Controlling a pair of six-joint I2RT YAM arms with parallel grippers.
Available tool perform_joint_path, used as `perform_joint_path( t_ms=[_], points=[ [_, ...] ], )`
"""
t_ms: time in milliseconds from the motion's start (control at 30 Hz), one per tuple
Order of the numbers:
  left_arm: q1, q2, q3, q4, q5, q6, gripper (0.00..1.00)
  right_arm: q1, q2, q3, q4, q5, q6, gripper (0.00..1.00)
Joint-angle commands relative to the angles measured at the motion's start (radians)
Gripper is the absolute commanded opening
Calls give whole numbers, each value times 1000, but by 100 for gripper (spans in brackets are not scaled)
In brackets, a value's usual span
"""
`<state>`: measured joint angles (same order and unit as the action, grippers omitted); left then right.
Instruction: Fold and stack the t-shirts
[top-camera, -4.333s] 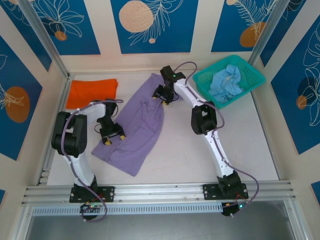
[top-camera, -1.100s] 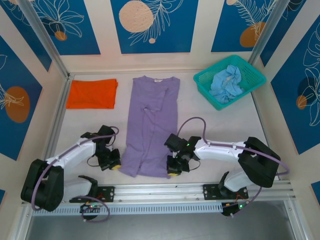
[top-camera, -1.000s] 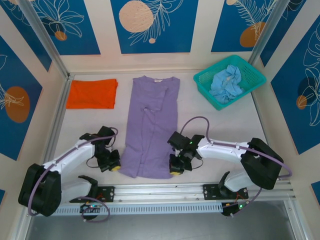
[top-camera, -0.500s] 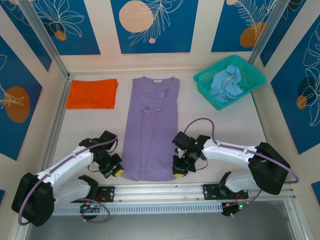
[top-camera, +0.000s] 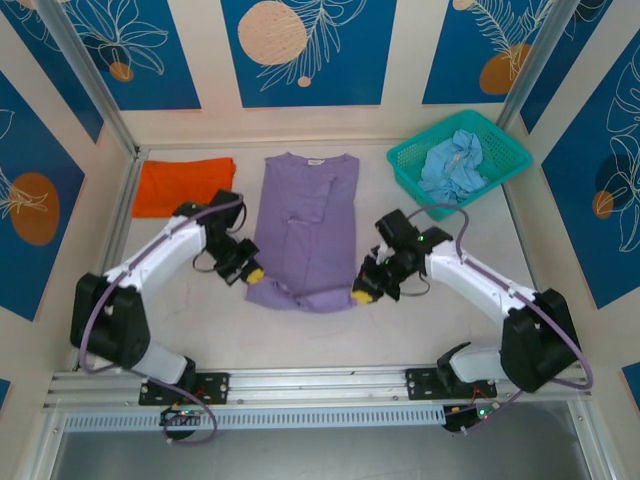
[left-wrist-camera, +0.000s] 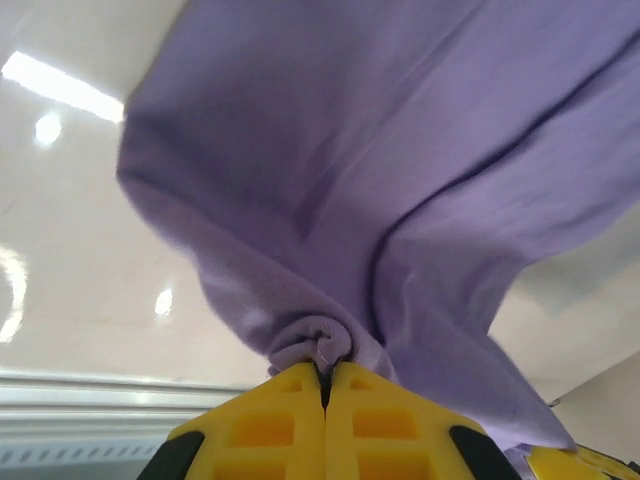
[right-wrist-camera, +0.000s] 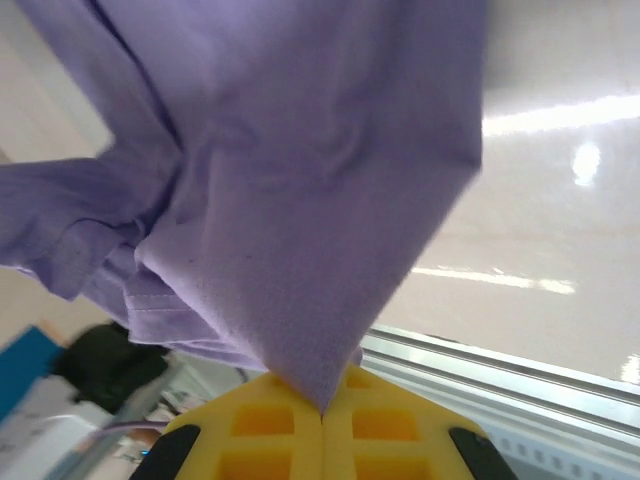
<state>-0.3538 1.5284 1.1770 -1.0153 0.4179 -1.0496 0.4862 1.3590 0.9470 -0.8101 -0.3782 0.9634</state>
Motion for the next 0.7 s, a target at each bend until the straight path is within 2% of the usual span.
perform_joint_path(
  t_ms=[0,67,333,467,600,667],
  points=[
    [59,114,152,-75,-19,75,0,-83,135,150,-79,-61,-82,0],
    [87,199,265,-97,-63,93,0,-119,251,260,-102,-67,-117,0],
    [121,518,619,-153,-99,161,0,-219,633,634,-195,-96,-140,0],
    [143,616,701,-166,-125,161,0,-239,768,764,-241,-104,-146,0],
    [159,670,737,-145,-118,150,2,-254,849,824,-262,-105,-137,0],
    [162,699,778,-146,-116,153,5,-262,868,832,-256,-115,-122,4]
  ],
)
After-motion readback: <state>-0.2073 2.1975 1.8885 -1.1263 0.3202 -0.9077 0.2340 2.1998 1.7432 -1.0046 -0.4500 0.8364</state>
